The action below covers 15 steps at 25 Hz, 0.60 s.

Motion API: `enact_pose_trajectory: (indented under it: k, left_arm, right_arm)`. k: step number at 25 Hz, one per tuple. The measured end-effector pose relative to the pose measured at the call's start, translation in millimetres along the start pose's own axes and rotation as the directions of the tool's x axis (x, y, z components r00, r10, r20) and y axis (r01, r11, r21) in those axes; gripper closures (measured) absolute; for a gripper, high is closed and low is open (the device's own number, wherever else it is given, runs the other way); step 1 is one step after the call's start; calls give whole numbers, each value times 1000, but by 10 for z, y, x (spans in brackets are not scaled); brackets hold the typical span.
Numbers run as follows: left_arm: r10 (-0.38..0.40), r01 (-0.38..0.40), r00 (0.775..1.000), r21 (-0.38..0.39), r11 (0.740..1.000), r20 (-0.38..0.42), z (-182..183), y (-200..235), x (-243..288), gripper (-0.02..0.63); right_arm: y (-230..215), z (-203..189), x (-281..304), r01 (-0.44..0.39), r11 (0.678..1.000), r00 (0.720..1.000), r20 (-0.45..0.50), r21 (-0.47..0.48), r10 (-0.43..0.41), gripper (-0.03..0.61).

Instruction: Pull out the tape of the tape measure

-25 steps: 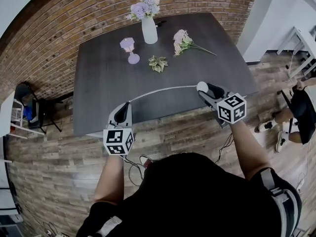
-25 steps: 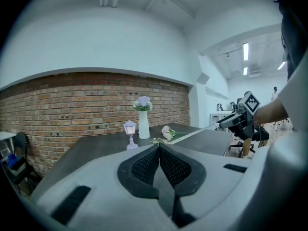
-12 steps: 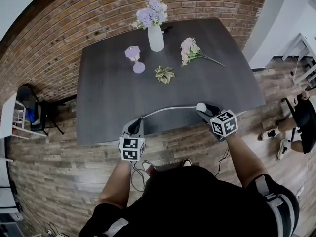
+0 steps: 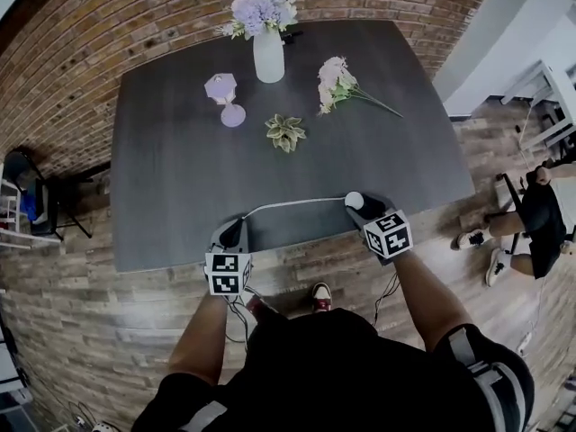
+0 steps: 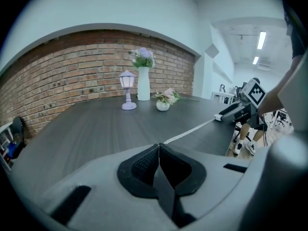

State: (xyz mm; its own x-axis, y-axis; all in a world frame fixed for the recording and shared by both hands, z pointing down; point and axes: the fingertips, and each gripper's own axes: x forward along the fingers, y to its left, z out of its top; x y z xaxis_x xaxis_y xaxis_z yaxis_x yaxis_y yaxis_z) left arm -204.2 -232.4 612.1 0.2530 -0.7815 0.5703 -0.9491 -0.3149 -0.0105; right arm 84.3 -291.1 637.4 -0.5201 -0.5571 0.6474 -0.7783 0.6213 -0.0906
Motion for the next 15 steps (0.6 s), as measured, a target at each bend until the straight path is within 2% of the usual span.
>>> enact_pose_trajectory:
  k: [7, 15]
  left_arm:
    - [-23, 23, 1000, -2, 1000, 0, 11, -34, 96, 603]
    - [-43, 44, 997, 21, 999, -71, -123, -20, 118, 603]
  right_arm:
    - [-7, -61, 33, 8, 1000, 999, -47, -3, -8, 370]
    - [-14, -72, 69, 5, 1000, 998, -69, -8, -6, 368]
